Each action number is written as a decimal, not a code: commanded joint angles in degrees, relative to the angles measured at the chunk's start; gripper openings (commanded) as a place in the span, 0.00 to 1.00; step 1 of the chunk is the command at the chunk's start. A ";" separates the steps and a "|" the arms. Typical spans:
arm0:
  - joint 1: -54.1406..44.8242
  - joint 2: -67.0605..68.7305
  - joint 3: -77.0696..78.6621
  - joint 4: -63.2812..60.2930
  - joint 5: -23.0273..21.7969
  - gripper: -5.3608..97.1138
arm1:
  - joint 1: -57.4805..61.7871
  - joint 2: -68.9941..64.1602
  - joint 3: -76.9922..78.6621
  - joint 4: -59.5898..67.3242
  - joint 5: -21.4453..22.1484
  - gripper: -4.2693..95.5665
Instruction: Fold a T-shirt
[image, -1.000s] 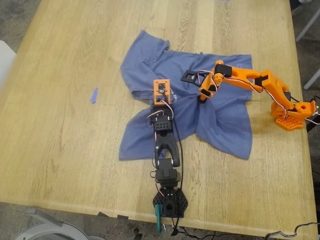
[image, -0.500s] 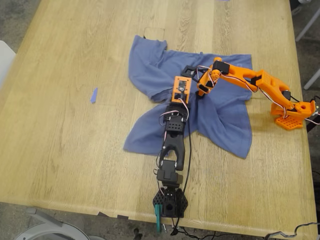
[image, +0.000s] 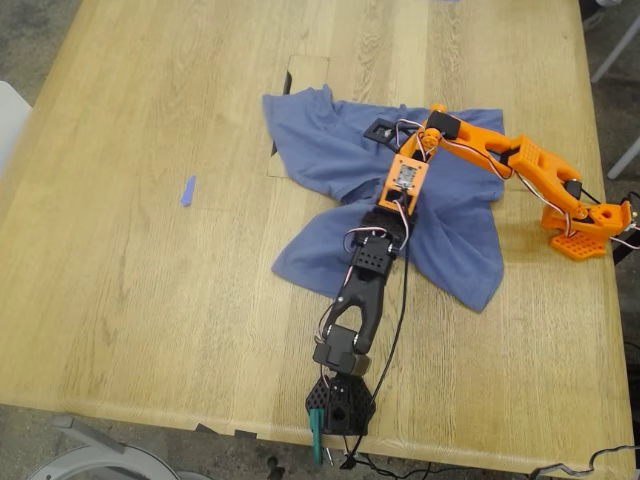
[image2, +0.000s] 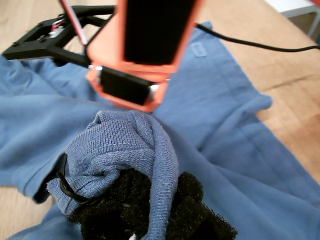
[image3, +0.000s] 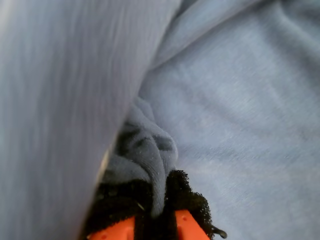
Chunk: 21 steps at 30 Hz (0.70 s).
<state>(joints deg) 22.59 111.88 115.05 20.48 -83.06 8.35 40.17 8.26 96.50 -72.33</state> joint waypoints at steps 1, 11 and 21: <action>4.75 8.44 -1.49 -3.60 -0.53 0.05 | 1.32 0.53 -3.69 0.09 0.00 0.04; 16.26 1.93 -2.29 -10.99 -0.97 0.05 | 5.27 -0.44 -6.59 0.09 -0.09 0.04; 23.55 -13.01 -6.42 -20.83 -1.76 0.05 | 7.03 -1.67 -7.91 0.09 0.00 0.04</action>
<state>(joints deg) 40.78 99.40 115.05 4.83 -83.76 14.24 37.71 3.96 96.59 -72.42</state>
